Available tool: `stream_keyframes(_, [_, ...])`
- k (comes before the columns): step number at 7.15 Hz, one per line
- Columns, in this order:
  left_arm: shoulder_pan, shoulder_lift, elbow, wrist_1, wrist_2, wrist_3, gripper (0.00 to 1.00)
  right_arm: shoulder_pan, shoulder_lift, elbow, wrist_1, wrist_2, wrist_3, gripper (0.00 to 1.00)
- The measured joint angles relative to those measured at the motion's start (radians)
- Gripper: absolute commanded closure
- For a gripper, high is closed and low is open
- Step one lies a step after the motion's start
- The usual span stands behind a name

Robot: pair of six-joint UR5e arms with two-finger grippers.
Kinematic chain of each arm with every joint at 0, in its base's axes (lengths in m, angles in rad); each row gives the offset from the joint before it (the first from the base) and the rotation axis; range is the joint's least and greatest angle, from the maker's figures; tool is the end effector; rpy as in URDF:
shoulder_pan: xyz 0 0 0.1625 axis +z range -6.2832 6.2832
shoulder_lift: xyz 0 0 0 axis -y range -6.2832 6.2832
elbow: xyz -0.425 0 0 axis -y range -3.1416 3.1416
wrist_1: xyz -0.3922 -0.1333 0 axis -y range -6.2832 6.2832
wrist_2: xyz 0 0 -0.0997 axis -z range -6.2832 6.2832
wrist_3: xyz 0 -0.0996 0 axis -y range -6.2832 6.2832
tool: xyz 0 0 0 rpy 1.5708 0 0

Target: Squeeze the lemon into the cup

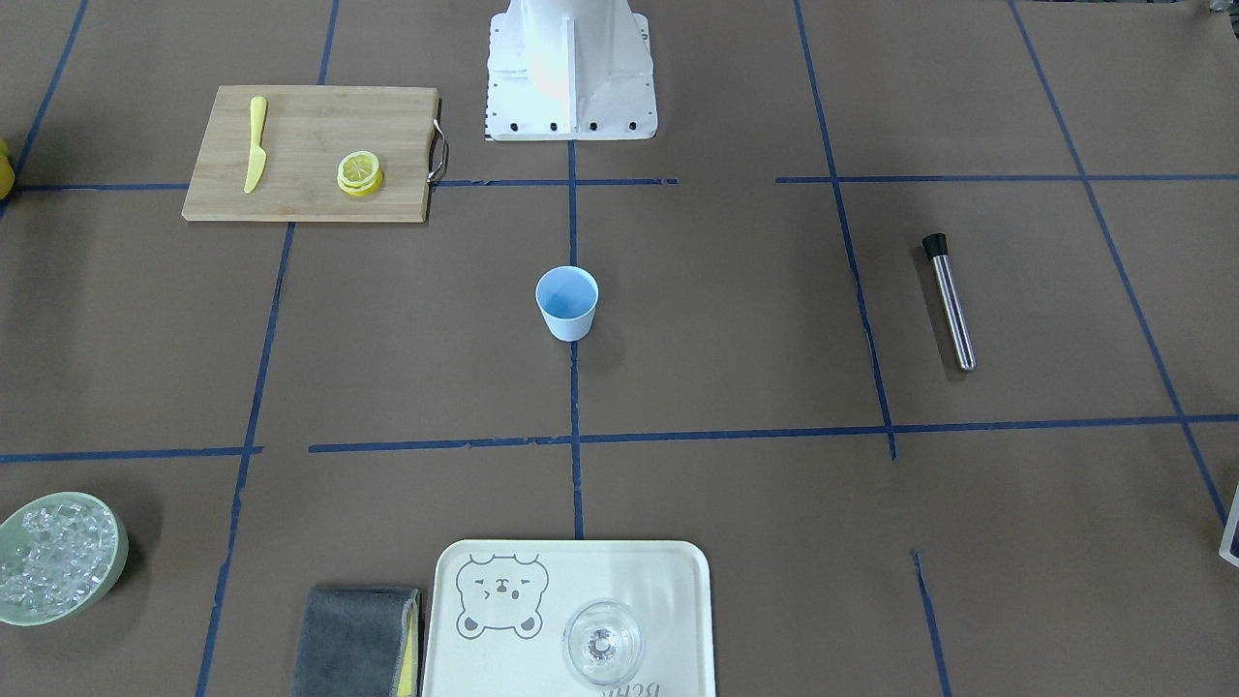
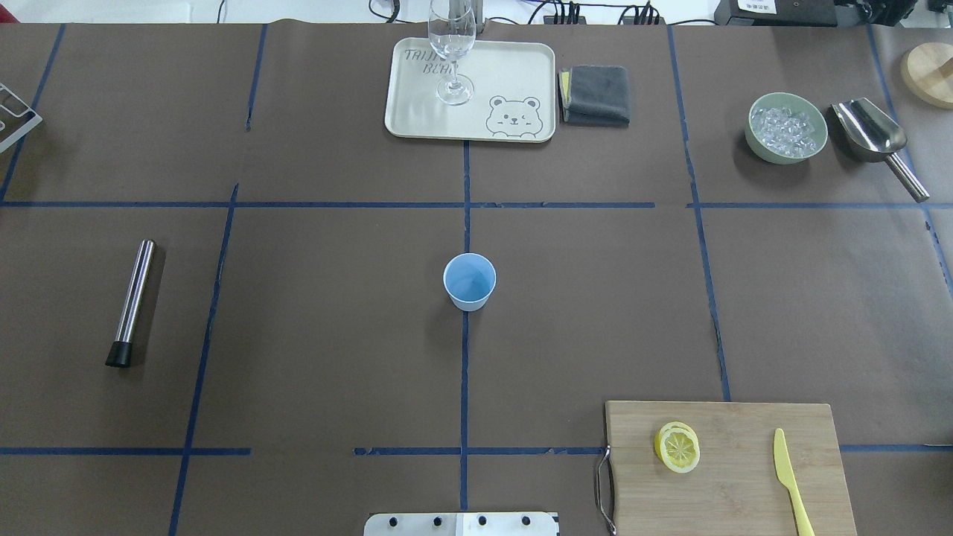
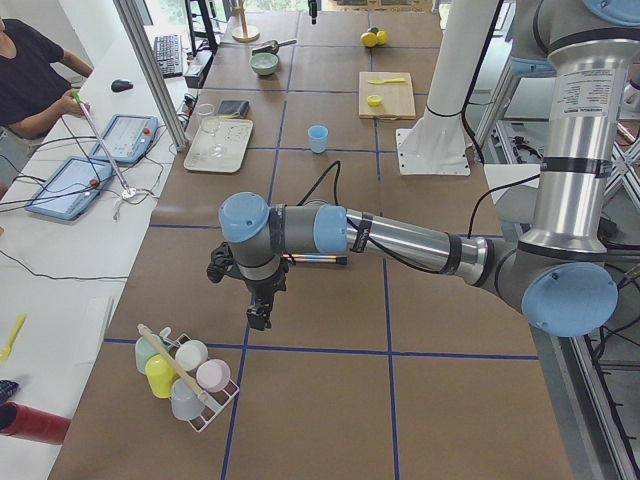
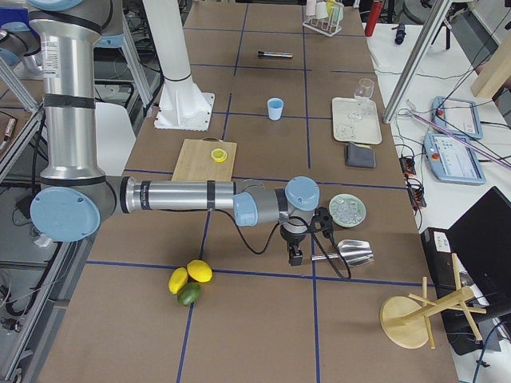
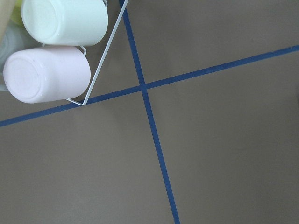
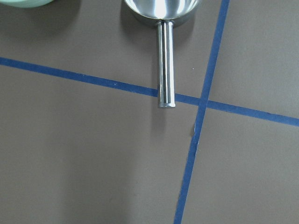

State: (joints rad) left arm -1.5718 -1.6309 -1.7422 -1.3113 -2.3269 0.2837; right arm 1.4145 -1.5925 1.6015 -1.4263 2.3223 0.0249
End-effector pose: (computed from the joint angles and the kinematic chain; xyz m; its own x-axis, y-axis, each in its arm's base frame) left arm -0.0655 -0.5048 0.5720 0.6987 0.2607 -0.6662 -0.2027 0.9652 0.1651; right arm -0.0122 -0.4968 0.6405 0.7091 -0.1925 0.6783 0.1362 0.9813 0.1361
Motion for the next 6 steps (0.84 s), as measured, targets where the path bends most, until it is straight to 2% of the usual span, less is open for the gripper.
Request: stream_keyframes(6, [0.001,-0.003,-0.001,-0.013,-0.006,-0.005,0.0,-0.01,0.0,0.0,0.01,0.022,0.0,0.0])
